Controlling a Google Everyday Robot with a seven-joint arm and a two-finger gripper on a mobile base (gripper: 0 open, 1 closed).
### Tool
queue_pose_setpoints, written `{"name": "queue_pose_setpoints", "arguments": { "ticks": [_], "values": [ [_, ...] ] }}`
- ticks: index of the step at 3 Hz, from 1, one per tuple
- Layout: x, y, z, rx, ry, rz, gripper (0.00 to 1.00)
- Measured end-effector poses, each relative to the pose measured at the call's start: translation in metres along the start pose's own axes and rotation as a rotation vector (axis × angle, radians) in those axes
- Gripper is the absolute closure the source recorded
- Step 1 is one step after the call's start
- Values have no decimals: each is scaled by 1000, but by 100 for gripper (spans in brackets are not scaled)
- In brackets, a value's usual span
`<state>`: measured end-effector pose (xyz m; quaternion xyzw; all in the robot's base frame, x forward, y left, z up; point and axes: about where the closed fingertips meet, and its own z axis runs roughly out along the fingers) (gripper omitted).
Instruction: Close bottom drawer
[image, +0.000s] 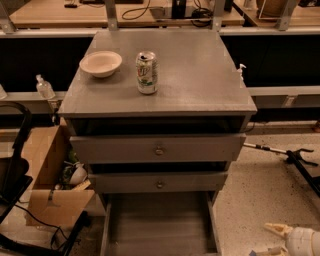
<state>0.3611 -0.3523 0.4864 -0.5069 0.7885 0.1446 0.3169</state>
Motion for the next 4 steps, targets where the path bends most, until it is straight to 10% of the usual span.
{"name": "queue_pose_setpoints", "arguments": {
  "ticks": [2, 4],
  "values": [
    [75, 72, 104, -170, -35, 110, 96],
    [77, 86, 134, -194, -26, 104, 100]
  ]
}}
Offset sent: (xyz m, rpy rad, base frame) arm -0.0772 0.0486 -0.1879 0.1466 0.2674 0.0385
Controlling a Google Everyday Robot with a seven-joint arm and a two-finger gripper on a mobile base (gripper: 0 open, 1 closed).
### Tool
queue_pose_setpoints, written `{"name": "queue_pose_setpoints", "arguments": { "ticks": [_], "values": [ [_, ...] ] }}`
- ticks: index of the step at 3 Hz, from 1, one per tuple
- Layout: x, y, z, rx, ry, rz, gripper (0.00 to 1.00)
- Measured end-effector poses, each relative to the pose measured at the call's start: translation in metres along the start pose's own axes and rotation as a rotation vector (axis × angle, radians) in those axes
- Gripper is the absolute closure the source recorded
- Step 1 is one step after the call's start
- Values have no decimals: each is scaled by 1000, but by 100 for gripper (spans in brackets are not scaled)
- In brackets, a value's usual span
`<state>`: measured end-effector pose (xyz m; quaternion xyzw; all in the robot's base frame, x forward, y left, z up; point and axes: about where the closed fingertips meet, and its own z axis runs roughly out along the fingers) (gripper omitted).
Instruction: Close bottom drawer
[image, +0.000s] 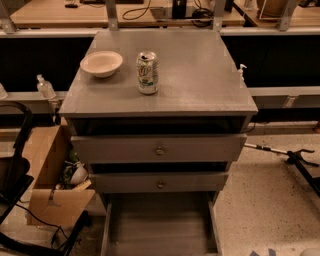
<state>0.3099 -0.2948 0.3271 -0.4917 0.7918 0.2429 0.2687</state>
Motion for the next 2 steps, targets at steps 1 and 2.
{"name": "queue_pose_setpoints", "arguments": {
  "ticks": [1, 2],
  "values": [
    [12, 0, 51, -21, 22, -12, 100],
    [27, -4, 97, -33, 38, -10, 100]
  ]
}}
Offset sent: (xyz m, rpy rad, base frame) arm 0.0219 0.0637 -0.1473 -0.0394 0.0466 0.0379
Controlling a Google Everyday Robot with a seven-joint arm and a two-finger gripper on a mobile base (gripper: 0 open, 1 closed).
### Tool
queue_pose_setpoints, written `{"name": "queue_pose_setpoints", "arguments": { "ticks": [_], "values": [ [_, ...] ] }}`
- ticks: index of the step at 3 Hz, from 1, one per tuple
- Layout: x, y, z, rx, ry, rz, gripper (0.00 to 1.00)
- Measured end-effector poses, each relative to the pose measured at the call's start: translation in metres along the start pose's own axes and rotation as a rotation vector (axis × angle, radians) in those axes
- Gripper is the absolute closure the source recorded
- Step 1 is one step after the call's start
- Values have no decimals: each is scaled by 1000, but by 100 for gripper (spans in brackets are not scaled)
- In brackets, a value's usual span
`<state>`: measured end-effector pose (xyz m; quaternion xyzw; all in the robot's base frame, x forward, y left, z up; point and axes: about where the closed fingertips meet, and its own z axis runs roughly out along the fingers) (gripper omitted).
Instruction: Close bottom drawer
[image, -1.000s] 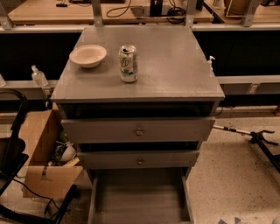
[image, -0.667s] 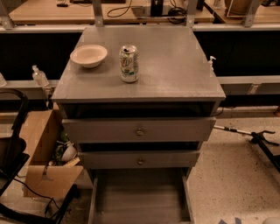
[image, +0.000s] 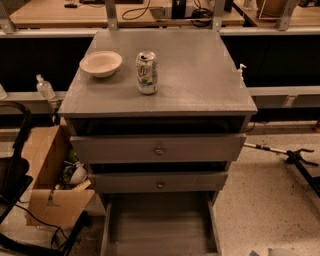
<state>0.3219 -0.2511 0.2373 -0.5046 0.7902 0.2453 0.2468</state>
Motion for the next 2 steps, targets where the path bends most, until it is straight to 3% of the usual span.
{"name": "queue_pose_setpoints", "arguments": {
  "ticks": [1, 2],
  "values": [
    [12, -6, 56, -17, 25, 10, 100],
    [18, -11, 85, -18, 57, 17, 100]
  ]
}}
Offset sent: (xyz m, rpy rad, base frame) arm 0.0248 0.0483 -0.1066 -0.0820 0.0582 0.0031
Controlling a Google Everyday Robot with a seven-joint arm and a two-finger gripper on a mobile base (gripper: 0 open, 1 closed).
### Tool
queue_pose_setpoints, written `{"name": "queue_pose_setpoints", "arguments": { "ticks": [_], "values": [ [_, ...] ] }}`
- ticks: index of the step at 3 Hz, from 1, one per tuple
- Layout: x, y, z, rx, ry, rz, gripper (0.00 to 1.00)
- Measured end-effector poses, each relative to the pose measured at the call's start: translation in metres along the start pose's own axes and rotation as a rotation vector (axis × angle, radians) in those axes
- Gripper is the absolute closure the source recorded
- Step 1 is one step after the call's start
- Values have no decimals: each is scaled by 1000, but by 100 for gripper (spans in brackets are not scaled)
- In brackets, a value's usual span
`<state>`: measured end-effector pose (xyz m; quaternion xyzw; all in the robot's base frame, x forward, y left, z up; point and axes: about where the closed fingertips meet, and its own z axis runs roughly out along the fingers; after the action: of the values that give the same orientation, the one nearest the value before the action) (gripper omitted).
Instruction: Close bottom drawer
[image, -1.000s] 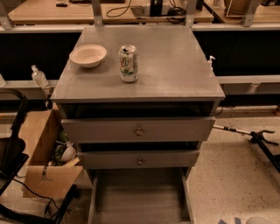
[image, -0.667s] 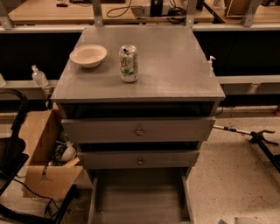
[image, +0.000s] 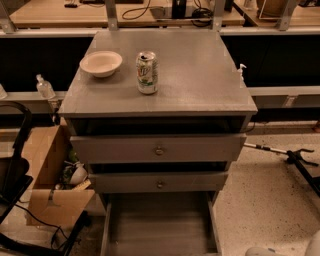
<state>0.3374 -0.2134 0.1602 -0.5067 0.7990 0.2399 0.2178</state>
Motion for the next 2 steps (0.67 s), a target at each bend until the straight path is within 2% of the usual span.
{"name": "queue_pose_setpoints", "arguments": {
  "ticks": [1, 2],
  "values": [
    [5, -16, 18, 10, 36, 4, 100],
    [5, -16, 17, 10, 36, 4, 100]
  ]
}}
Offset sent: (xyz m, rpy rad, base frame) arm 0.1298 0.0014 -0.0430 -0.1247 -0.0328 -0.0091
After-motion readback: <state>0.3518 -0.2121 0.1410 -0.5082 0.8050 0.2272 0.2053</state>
